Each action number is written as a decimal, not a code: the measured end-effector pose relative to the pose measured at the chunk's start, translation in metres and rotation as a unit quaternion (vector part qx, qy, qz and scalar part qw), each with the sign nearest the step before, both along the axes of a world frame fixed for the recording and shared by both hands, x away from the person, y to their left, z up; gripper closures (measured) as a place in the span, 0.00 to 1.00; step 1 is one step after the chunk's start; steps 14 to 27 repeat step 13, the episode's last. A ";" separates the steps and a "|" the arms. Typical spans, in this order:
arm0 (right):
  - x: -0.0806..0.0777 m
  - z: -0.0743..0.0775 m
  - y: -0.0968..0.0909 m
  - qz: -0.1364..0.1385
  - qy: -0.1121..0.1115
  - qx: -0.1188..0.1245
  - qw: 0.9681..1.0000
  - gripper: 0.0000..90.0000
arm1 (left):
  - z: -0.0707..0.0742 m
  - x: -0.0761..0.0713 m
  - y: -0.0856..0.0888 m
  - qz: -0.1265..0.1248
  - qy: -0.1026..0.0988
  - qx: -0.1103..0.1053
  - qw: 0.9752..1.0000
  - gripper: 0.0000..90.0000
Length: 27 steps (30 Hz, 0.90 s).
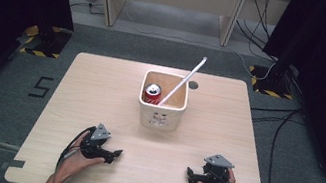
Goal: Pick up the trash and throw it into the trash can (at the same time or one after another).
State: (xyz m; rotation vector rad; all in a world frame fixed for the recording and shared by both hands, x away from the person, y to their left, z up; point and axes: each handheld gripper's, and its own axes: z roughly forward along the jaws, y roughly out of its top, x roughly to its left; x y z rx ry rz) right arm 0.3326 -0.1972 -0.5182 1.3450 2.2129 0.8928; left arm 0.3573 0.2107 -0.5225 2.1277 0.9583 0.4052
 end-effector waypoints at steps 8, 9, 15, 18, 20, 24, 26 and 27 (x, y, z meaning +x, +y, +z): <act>0.000 0.000 0.000 0.000 0.000 0.000 1.000 0.01 | 0.000 -0.001 -0.001 0.009 0.001 0.001 1.000 0.16; 0.000 0.000 0.000 0.000 -0.001 -0.001 1.000 0.01 | 0.000 -0.001 -0.001 0.010 0.001 0.001 1.000 0.16; 0.000 0.000 0.000 0.000 0.000 0.000 1.000 0.01 | 0.000 -0.001 -0.001 0.013 0.002 0.001 1.000 0.16; 0.000 0.000 0.000 0.000 0.000 0.000 1.000 0.01 | 0.000 -0.001 -0.001 0.013 0.002 0.001 1.000 0.16; 0.000 0.000 0.000 0.000 0.000 0.000 1.000 0.01 | 0.000 -0.001 -0.001 0.013 0.002 0.001 1.000 0.16; 0.000 0.000 0.000 0.000 0.000 0.000 1.000 0.01 | 0.000 -0.001 -0.001 0.013 0.002 0.001 1.000 0.16; 0.000 0.000 0.000 0.000 0.000 0.000 1.000 0.01 | 0.000 -0.001 -0.001 0.013 0.002 0.001 1.000 0.16; 0.000 0.000 0.000 0.000 0.000 0.000 1.000 0.01 | 0.000 -0.001 -0.001 0.013 0.002 0.001 1.000 0.16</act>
